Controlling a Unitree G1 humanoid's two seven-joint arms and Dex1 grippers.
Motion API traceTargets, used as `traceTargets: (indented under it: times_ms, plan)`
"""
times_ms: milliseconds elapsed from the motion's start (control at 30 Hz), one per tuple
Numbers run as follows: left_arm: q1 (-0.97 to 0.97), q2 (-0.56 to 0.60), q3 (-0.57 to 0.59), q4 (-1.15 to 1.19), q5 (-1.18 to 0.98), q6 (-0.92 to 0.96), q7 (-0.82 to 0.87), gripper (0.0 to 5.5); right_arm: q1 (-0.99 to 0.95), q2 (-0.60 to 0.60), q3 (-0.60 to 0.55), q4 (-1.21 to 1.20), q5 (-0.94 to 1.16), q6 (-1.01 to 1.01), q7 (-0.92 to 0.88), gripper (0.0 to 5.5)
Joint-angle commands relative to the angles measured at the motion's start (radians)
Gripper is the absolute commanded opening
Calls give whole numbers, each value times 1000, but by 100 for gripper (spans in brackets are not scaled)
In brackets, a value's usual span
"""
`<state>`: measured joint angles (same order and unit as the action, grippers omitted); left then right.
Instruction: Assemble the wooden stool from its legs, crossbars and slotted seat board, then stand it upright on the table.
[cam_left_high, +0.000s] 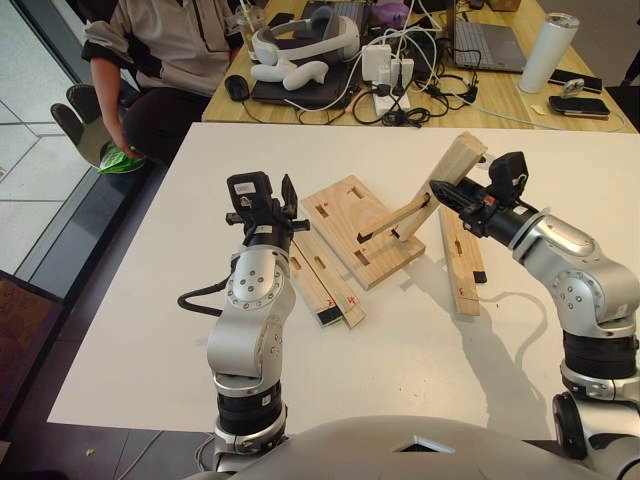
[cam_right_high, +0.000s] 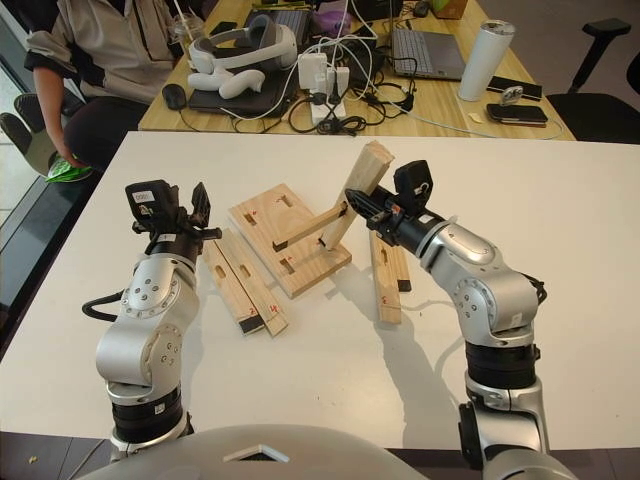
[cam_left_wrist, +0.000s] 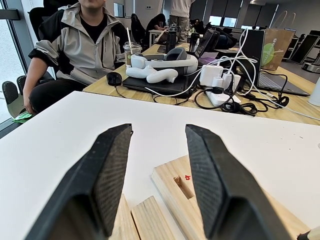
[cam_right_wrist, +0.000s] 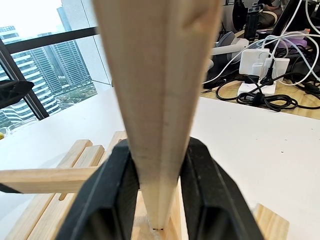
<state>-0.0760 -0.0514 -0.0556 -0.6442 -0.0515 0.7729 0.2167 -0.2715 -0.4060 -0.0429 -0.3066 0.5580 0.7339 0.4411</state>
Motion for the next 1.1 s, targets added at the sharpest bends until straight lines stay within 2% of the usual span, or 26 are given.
traceTargets:
  times_ms: [33,300,467,600,700,833,900,1000,1100]
  plan:
    - [-10,-33,-1,4,1,9,2,197,-21,31,-24,35,-20,-20,-39,152]
    - [-5,-33,-6,7,-1,10,0,197,-53,73,-52,12,6,-32,-53,271]
    - [-3,-33,-8,7,-3,10,-2,197,-190,50,-156,13,76,-19,-64,271]
    - [5,-59,16,0,-23,8,5,197,-428,-5,-294,76,261,53,-48,271]
    - [-10,-67,23,5,-36,6,13,197,-538,12,-323,150,322,54,-75,271]
    - [-20,-54,14,16,-50,8,9,197,-455,14,-223,201,220,23,-75,271]
    - [-18,-47,14,13,-55,12,8,197,-373,-19,-128,235,127,69,-96,271]
    - [-9,-48,8,9,-56,13,15,197,-207,-156,92,148,98,228,54,271]
    - [-3,-51,1,7,-57,13,20,197,-171,-151,88,137,103,237,52,271]
